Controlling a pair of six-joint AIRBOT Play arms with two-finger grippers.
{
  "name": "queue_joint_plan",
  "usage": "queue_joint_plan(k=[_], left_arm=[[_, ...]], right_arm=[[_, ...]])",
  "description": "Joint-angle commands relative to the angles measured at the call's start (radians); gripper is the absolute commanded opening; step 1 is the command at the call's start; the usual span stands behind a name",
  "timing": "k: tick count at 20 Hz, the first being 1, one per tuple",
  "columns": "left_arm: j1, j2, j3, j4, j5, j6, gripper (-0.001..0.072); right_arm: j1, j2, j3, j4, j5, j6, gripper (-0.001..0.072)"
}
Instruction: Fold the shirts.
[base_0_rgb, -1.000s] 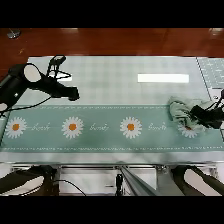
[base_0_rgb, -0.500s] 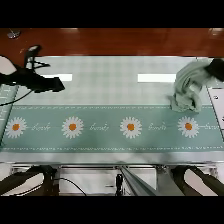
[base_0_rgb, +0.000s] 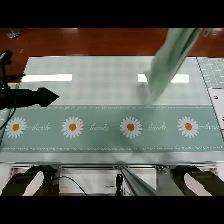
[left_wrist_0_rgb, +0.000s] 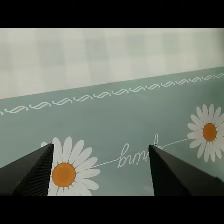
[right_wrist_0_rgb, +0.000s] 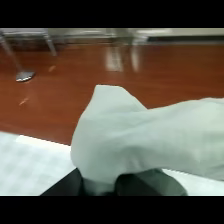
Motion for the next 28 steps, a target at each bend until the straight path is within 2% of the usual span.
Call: queue_joint_plan(k=[1, 5, 7, 9, 11, 15, 16, 18, 19, 21, 23, 26, 28], left_arm=[[0.005, 0.092, -0.045, -0.024, 0.022, 0.042, 0.0703], [0.004, 0.085, -0.045, -0.031, 0.046, 0.024, 0.0703], [0.005, 0.082, -0.046, -0.031, 0.066, 0.024, 0.0703], [0.005, 0.075, -0.046, -0.031, 0.075, 0.024, 0.0703], [0.004, 0.067, -0.047, -0.031, 0.074, 0.024, 0.0703], [0.005, 0.048, -0.047, -0.031, 0.074, 0.024, 0.0703], [0.004, 0.04, -0.047, -0.032, 0.074, 0.022, 0.0703], [-0.007, 0.024, -0.047, -0.032, 0.074, -0.011, 0.0704], [-0.019, 0.013, -0.047, -0.032, 0.074, -0.014, 0.0704], [-0.046, -0.011, -0.047, -0.03, 0.074, -0.019, 0.0703], [-0.057, -0.026, -0.047, -0.03, 0.042, -0.021, 0.0703], [-0.057, -0.066, -0.052, -0.036, -0.113, -0.077, 0.0704], [-0.111, -0.107, -0.113, -0.101, -0.206, -0.09, 0.0704]], right_arm=[[0.14, 0.001, 0.093, -0.058, 0.105, -0.023, 0.0036], [0.286, -0.045, -0.011, -0.081, 0.221, -0.016, 0.0036], [0.375, -0.08, -0.174, -0.082, 0.196, 0.003, 0.0036], [0.469, -0.136, -0.37, -0.077, 0.08, 0.055, 0.0036], [0.562, -0.228, -0.515, -0.008, -0.053, 0.084, 0.0036], [0.705, -0.457, -0.555, 0.175, -0.198, 0.053, 0.0043], [0.711, -0.492, -0.555, 0.219, -0.223, 0.053, 0.0138], [0.704, -0.527, -0.555, 0.328, -0.247, 0.026, 0.0548], [0.684, -0.524, -0.542, 0.375, -0.22, -0.03, 0.0623], [0.587, -0.502, -0.47, 0.401, -0.07, -0.082, 0.0623], [0.413, -0.43, -0.409, 0.343, 0.08, -0.092, 0.0622], [0.122, -0.263, -0.449, 0.121, 0.144, -0.03, 0.0623], [-0.055, -0.161, -0.567, 0.056, 0.13, -0.014, 0.0622]])
